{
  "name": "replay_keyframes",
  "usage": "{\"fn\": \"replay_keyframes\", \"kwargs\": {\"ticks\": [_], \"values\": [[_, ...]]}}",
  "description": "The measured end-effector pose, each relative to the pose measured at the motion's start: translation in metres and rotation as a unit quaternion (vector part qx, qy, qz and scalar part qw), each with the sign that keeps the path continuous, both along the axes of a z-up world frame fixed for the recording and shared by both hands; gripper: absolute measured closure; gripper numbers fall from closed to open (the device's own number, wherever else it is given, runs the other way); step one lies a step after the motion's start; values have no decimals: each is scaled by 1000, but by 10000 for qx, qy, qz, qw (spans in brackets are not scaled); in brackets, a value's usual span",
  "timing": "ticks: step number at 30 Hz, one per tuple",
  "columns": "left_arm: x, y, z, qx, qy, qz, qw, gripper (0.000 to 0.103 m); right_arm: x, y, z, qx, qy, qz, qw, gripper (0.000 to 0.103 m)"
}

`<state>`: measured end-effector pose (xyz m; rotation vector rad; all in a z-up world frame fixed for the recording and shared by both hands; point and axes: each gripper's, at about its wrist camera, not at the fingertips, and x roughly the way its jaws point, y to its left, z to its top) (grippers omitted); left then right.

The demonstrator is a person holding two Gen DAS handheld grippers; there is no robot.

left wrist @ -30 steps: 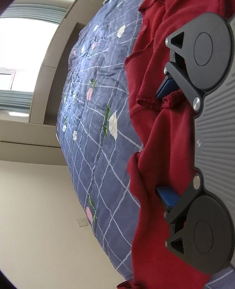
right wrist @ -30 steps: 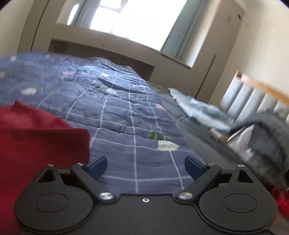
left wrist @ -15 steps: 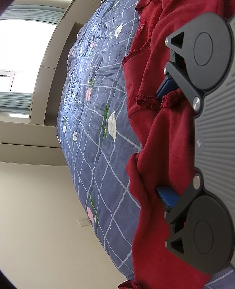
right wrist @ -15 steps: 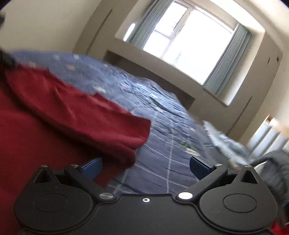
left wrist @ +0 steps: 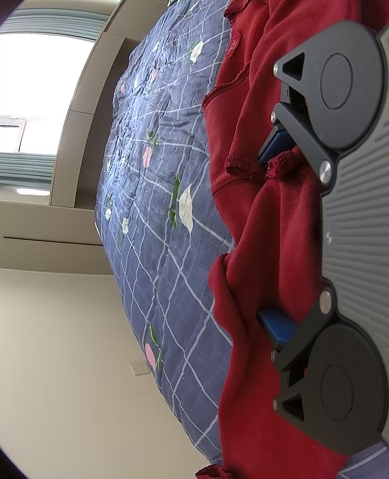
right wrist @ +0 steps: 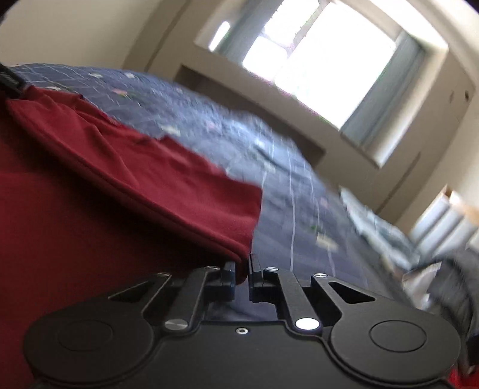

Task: Fold small clothes

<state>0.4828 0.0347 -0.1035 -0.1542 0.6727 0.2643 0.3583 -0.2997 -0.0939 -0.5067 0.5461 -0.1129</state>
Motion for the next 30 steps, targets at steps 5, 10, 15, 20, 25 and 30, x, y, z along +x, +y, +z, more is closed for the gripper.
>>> {"fn": "replay_keyframes", "kwargs": {"ticks": [5,10,15,20,25,30], "values": [[0,0,0,16,5,1,10000,0,5,5,-11,-141,164,-81,9997,96],[0,0,0,22,1,4,10000,0,-1,5,-9,-119,57,-53,9999,77],[0,2,2,-55,-38,-2,10000,0,-18,-5,12,370,-18,-165,9992,21],[-17,14,19,-418,-281,-166,9986,0,-43,3,36,523,-125,-35,9985,2],[-62,41,50,-774,-620,-57,9951,0,-61,30,52,873,-126,302,9956,1],[-107,83,76,162,-762,480,9958,0,-74,72,53,1185,-16,796,9898,1]]}}
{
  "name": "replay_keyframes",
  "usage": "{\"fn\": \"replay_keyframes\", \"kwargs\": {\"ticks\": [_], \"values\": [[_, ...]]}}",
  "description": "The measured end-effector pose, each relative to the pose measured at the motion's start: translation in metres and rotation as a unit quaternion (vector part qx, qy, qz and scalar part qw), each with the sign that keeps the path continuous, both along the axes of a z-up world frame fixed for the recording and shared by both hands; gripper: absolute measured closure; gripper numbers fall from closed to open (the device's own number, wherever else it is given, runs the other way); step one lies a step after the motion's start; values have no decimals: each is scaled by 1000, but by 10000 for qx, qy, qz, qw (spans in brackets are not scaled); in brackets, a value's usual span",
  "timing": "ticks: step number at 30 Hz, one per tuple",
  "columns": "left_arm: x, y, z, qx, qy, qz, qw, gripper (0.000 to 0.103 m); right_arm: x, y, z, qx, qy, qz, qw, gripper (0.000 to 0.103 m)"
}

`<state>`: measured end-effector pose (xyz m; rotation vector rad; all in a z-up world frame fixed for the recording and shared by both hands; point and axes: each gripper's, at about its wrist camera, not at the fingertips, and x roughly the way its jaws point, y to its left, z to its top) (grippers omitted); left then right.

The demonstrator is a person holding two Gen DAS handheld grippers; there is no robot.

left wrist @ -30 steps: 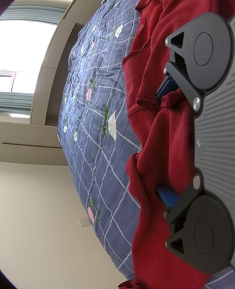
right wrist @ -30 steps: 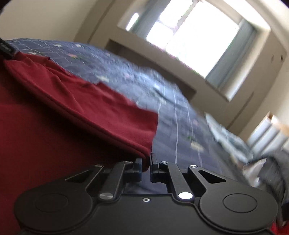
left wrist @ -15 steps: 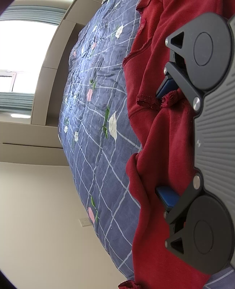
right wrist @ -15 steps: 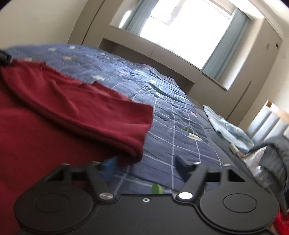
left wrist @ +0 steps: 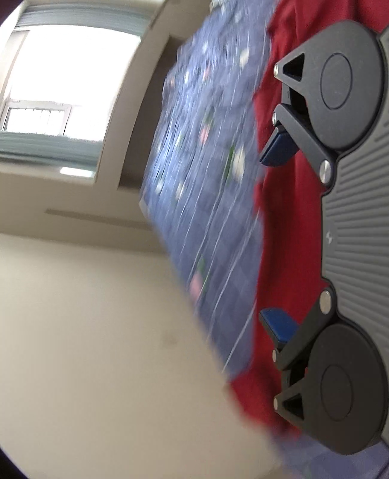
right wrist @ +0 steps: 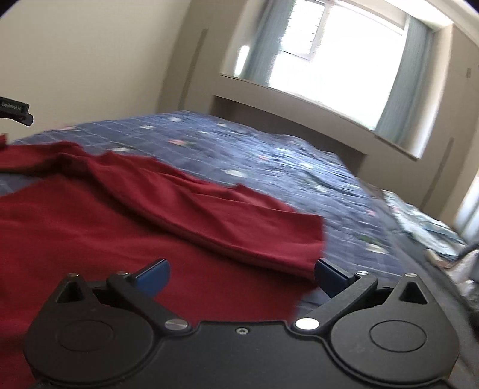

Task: Fold small clothes
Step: 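Grasp the other red sleeve cuff with the left gripper and lift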

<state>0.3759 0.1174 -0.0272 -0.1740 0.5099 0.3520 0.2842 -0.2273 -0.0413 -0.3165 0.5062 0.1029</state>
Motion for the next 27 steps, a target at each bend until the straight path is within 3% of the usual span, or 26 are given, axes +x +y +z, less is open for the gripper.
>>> {"fn": "replay_keyframes", "kwargs": {"ticks": [4,9,13,16,19,22,25,26,27], "values": [[-25,50,2,483,133,574,9971,0,-1,30,-6,74,140,248,9996,1],[-35,112,-17,346,317,1137,9924,0,1,48,-13,165,303,336,9988,1],[-23,131,-34,362,535,1023,9927,0,2,53,-21,174,469,302,9983,1],[-4,125,-46,955,848,848,9882,0,2,54,-26,172,515,295,9981,1],[13,114,-56,1728,1258,665,9746,0,5,53,-29,215,580,289,9977,1],[25,111,-60,2124,1373,491,9662,3,6,51,-31,257,625,285,9973,1],[32,111,-61,2306,1327,398,9631,22,6,52,-32,279,644,275,9972,1],[33,113,-61,2272,1313,331,9644,34,6,52,-32,279,648,275,9971,1],[34,116,-60,2173,1285,256,9673,60,6,52,-32,278,648,272,9971,1]]}}
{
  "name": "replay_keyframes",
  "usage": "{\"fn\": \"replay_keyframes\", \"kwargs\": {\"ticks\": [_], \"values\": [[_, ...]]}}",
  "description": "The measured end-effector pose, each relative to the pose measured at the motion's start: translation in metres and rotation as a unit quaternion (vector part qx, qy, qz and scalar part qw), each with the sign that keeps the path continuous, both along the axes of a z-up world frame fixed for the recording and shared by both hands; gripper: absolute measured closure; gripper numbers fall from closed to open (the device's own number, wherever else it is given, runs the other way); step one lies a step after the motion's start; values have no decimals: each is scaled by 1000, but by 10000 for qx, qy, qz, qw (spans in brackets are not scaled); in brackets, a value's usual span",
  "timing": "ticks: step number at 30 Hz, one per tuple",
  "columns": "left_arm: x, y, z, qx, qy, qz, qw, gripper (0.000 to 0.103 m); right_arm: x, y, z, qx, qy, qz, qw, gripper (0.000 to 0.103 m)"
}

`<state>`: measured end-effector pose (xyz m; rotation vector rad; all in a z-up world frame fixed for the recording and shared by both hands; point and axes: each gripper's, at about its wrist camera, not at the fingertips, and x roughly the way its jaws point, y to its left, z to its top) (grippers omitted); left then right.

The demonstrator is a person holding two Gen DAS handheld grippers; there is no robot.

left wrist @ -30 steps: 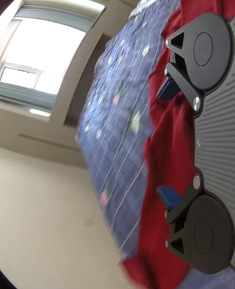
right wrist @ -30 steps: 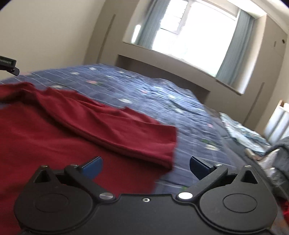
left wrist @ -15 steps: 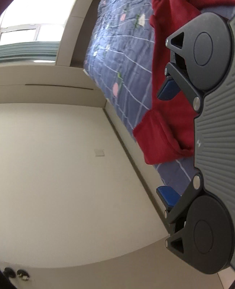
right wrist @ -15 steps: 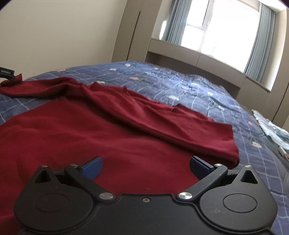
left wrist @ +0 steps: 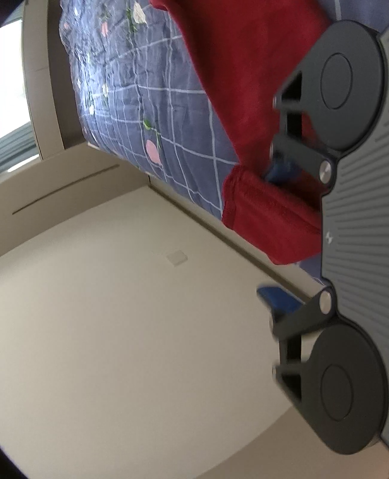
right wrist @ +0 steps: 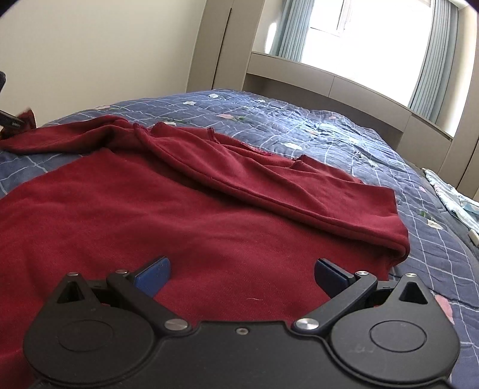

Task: Fold small clothes
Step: 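Grasp the other red sleeve cuff with the left gripper and lift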

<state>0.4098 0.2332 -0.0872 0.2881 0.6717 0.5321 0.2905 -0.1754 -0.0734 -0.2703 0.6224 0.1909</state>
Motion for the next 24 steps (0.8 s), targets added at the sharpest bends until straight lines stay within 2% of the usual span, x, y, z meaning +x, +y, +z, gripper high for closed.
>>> {"fn": "replay_keyframes", "kwargs": {"ticks": [2,5,7,11,15,17,19,22,24], "values": [[-1,12,5,-420,-96,-1,9991,93,0,1,0,-16,-8,0,10000,1],[-5,33,19,-1026,-610,226,9926,97,0,1,0,-45,-16,3,10000,1],[-9,47,31,-1178,-960,369,9877,98,0,1,0,-58,-9,2,10000,1],[-15,83,66,-1231,-1790,588,9743,99,0,2,-2,-84,1,-12,10000,1],[-25,106,101,-1057,-2528,479,9605,98,0,4,-2,-139,-21,-19,9999,1],[-27,107,111,-951,-2651,268,9591,98,0,5,-3,-155,-27,-25,9999,1],[-27,105,109,-885,-2621,161,9608,98,0,5,-4,-157,-21,-30,9999,1],[-20,105,88,-932,-2346,207,9674,98,0,4,-4,-131,-4,-27,9999,1],[-16,108,70,-1188,-2143,409,9687,98,2,2,-3,-75,30,-24,10000,1]]}}
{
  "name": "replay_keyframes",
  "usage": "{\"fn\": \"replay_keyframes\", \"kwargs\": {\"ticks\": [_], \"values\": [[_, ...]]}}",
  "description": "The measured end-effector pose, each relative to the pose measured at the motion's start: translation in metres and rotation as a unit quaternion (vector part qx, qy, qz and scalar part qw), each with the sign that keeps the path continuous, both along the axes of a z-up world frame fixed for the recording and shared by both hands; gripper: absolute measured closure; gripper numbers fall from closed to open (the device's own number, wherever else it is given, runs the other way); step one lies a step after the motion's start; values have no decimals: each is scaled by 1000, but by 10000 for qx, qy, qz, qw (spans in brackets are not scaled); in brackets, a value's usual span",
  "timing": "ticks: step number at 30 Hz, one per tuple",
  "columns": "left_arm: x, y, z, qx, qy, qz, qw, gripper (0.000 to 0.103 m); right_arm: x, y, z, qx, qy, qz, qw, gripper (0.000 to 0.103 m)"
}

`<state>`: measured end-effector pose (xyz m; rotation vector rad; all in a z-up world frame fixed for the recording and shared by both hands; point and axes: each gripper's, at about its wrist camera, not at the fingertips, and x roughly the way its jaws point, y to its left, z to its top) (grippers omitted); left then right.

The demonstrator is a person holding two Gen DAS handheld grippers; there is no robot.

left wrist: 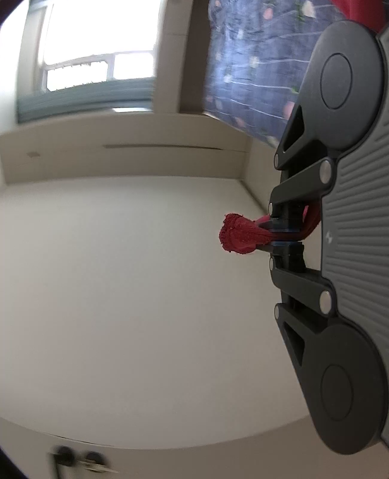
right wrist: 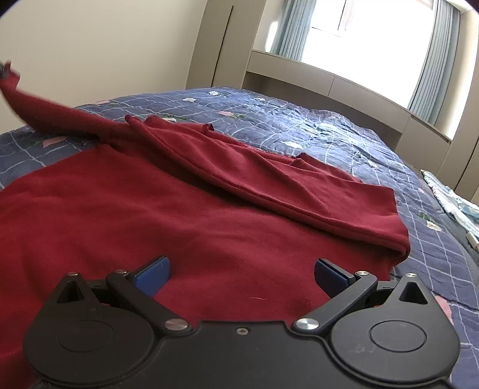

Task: Fold small clothes
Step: 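Grasp the other red sleeve cuff with the left gripper and lift, then carry the sleeve across the shirt body with the left gripper and open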

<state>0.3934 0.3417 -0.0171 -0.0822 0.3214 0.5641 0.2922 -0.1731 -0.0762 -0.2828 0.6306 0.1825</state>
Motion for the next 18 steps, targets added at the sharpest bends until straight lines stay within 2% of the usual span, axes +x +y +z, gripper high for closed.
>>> {"fn": "replay_keyframes", "kwargs": {"ticks": [3,5,9,12,15,18], "values": [[4,9,-23,-550,62,180,9983,98,2,-5,1,109,44,2,9999,1],[7,10,-31,-663,31,187,9976,98,3,-8,2,152,40,1,9999,1],[10,1,-25,-541,-196,-30,9983,98,0,-8,6,166,-89,-7,9998,1],[9,-20,-6,-308,-462,-396,9977,98,1,-10,12,286,-187,-19,9994,1],[12,-47,9,-132,-666,-945,9932,98,3,-15,20,531,-266,-67,9982,1],[13,-78,17,-92,-784,-1512,9853,98,7,-23,28,882,-280,-96,9957,1]]}}
